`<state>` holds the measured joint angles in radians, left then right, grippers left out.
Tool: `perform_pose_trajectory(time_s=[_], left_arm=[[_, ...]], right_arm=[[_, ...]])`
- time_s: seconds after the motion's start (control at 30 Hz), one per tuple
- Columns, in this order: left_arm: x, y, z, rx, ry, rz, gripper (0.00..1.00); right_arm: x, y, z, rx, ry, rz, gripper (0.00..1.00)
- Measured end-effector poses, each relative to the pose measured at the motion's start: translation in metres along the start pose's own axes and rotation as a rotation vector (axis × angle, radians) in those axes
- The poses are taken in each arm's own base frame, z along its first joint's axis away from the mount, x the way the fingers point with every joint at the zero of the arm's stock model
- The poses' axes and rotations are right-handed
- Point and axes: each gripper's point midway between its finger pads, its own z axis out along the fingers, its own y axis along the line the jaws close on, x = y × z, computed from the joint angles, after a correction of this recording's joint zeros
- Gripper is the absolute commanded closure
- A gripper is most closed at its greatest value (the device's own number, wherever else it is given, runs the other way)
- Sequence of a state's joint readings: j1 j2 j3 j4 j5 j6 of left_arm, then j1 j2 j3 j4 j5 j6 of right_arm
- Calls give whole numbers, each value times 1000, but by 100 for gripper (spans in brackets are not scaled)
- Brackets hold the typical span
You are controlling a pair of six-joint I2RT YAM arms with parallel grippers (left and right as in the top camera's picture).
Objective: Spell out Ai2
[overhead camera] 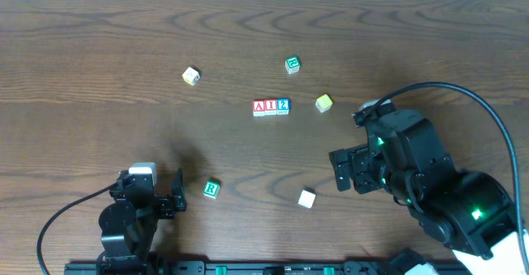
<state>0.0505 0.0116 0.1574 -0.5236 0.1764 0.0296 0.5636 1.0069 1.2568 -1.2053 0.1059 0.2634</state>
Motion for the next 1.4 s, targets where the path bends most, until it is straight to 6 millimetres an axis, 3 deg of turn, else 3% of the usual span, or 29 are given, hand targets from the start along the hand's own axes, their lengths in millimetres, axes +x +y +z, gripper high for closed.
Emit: perform_pose_trajectory(time_s=[0.53, 0.63, 0.73, 0.8, 0.97, 1.03, 1.23, 1.4], left_arm=[[0, 0, 0, 0, 0, 0, 5], [0, 0, 0, 0, 0, 0, 5], [0, 0, 0, 0, -2, 0, 5], [0, 0, 0, 0, -2, 0, 5], [-1, 0, 0, 0, -2, 0, 5], [-1, 0, 0, 0, -2, 0, 5], [-1, 0, 0, 0, -2, 0, 5], [-1, 0, 0, -1, -2, 0, 5]], right_arm=[[-1, -2, 0, 10, -4, -10, 1], [-14, -4, 0, 21, -66, -34, 1], [-31, -19, -1, 45, -188, -18, 1], [-31, -37, -3, 80, -255, 22, 1], [1, -77, 0, 172, -352, 113, 1], [23, -88, 9, 206, -368, 143, 1], [79, -102, 46, 238, -390, 160, 1], [107, -107, 70, 250, -404, 168, 1]])
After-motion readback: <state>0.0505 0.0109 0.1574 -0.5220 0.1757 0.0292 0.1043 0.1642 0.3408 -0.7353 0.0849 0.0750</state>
